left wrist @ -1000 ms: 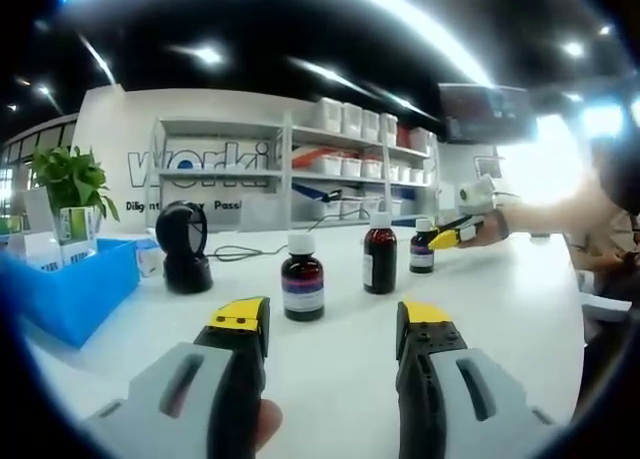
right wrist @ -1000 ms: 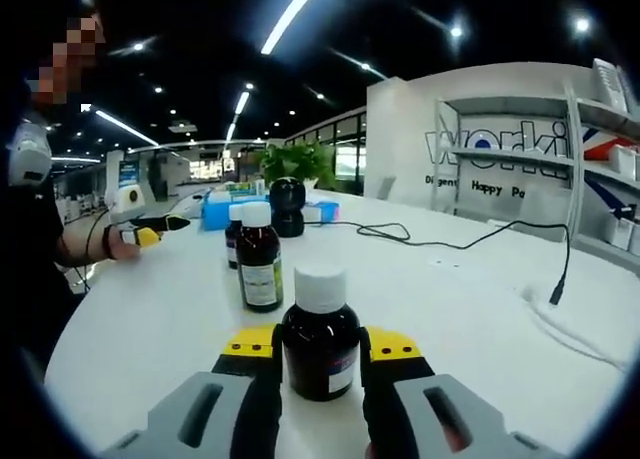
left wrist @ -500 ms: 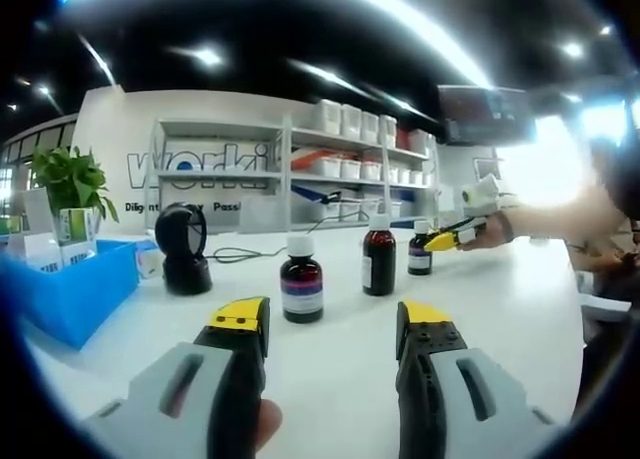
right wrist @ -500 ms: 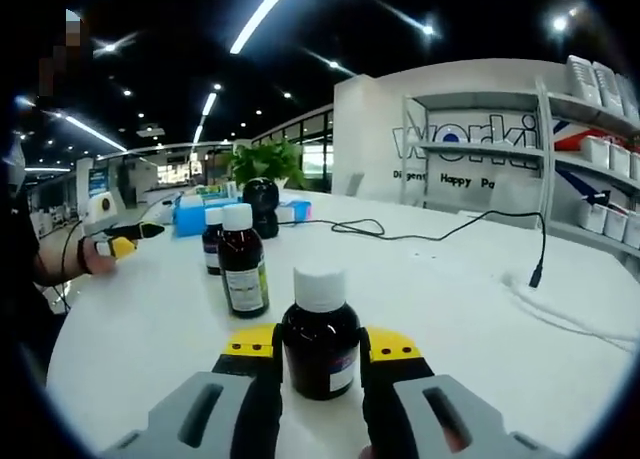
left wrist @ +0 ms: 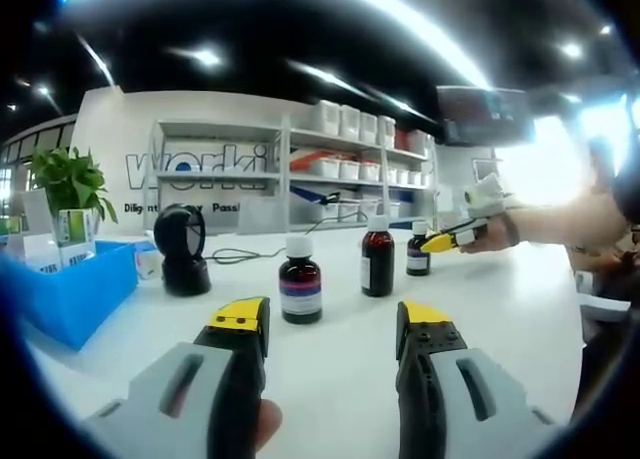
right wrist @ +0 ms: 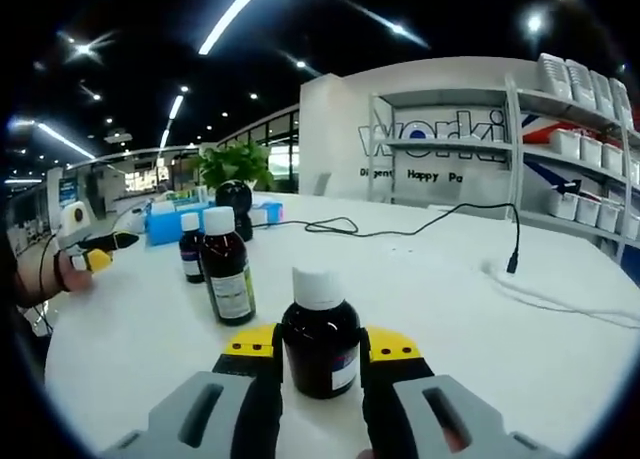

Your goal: Rotate the medicine bottle to make it face forward pick up the medicine bottle inspect the drug traceability code place the medicine on the table

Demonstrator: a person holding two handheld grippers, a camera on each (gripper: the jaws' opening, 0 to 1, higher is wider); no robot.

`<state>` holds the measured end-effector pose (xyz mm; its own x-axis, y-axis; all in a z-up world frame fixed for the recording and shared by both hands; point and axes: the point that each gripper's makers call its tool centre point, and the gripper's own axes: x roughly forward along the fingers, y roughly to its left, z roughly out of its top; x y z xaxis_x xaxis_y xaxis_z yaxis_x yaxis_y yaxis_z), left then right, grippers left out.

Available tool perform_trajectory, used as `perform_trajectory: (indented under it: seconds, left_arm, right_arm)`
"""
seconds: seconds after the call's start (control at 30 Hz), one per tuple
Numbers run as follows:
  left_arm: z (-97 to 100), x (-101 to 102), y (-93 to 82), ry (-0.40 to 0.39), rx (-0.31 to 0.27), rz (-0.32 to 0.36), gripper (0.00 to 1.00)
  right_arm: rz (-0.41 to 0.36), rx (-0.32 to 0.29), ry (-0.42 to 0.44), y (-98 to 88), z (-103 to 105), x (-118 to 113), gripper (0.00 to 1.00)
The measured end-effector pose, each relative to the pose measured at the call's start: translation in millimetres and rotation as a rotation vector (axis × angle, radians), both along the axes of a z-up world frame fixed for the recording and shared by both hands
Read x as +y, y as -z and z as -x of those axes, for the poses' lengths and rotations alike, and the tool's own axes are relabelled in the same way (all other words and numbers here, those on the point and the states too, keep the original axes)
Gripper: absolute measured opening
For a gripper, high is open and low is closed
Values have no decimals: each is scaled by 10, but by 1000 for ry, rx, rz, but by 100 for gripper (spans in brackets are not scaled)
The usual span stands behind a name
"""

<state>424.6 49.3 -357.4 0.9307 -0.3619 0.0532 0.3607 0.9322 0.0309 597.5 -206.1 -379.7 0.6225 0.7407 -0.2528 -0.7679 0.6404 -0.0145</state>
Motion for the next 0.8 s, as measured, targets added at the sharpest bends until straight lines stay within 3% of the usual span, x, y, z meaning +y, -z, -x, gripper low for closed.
perform_trajectory:
  seconds: [0.23,0.33,0.5,0.67,0.8]
  left_arm:
    - [0,-3,1,0,2,0,42]
    - [-3,7,1,-2,1,2,42]
    - [-7,23,4,-2,1,2,42]
    - [-8,20,6,2,2,2,42]
    - [-4,12,-2,10,-3,2,42]
  right_arm:
    - [1,19,59,13,42,25,25]
    - [23,-2,98,27,33,18,25]
    - [-10,7,160,51,50,-27,25]
    - [57,-37,224,119,-4,-46,23]
    - [27,-26,267,129,1,-41,22]
